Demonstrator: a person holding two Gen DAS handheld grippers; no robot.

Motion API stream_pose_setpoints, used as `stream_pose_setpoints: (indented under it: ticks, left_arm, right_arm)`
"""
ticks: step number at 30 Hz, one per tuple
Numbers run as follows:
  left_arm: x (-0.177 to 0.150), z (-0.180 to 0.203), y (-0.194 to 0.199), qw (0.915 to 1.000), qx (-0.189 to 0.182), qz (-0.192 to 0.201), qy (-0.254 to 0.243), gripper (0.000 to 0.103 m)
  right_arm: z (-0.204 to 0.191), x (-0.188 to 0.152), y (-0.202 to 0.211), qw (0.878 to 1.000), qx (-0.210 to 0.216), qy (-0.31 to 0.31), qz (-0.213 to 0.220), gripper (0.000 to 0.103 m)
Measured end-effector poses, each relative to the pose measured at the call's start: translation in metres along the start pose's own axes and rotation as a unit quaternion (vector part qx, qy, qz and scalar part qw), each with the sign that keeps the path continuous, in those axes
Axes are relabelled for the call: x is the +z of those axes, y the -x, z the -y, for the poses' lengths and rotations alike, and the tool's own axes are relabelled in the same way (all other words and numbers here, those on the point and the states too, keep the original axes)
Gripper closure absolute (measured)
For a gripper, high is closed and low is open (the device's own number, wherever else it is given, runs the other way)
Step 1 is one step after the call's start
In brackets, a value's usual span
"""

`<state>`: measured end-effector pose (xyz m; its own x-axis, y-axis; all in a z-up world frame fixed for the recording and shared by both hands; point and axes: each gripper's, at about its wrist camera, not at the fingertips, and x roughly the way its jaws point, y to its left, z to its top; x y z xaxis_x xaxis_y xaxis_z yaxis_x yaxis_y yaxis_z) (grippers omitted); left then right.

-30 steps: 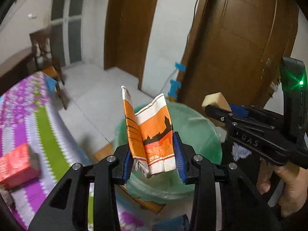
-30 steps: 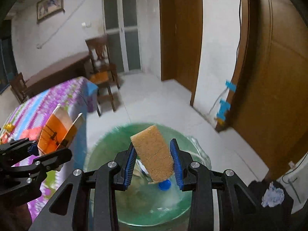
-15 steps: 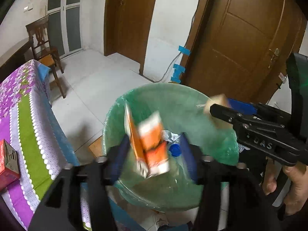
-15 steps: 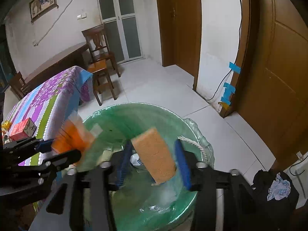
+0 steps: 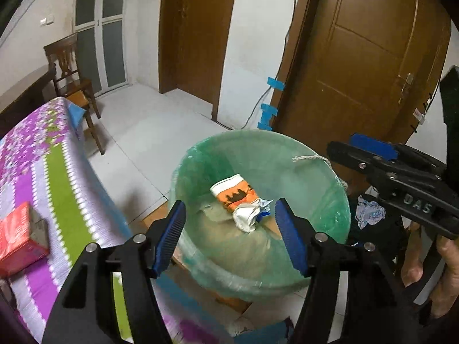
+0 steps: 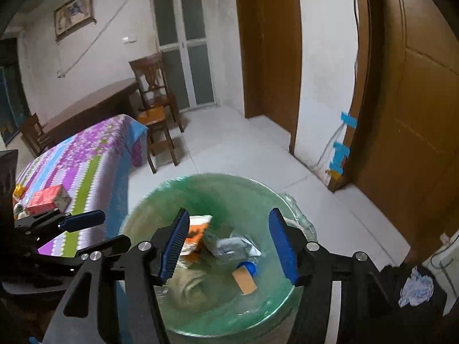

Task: Collect trash
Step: 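Carry the orange wrapper and sponge to the green bin and open both tools, then move both tools back over the table toward the white medicine box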

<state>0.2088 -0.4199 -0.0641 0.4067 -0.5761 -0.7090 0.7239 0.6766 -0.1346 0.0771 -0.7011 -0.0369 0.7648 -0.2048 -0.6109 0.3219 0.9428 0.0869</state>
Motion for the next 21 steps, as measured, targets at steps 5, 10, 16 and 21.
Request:
stream_pose_setpoints:
  ticks: [5, 10, 16, 21]
  left_arm:
    - [-0.015, -0.021, 0.046, 0.9995, 0.014, 0.027, 0.012, 0.04]
    - [-0.034, -0.043, 0.091, 0.9975, 0.04, 0.054, 0.02, 0.037]
    - [-0.075, -0.099, 0.169, 0.99, 0.097, 0.092, 0.045, 0.03]
    - [-0.129, -0.187, 0.241, 0.9708, 0.199, 0.098, 0.093, 0.028]
  right_arm:
    - [-0.048, -0.006, 0.035, 0.998, 0.032, 0.022, 0.044, 0.036]
    - [-0.095, -0.014, 0.067, 0.994, 0.071, 0.026, 0.084, 0.029]
    - [-0.146, -0.028, 0.081, 0.988, 0.123, 0.038, 0.083, 0.027]
    - [-0.19, -0.039, 0.076, 0.983, 0.164, 0.063, 0.057, 0.024]
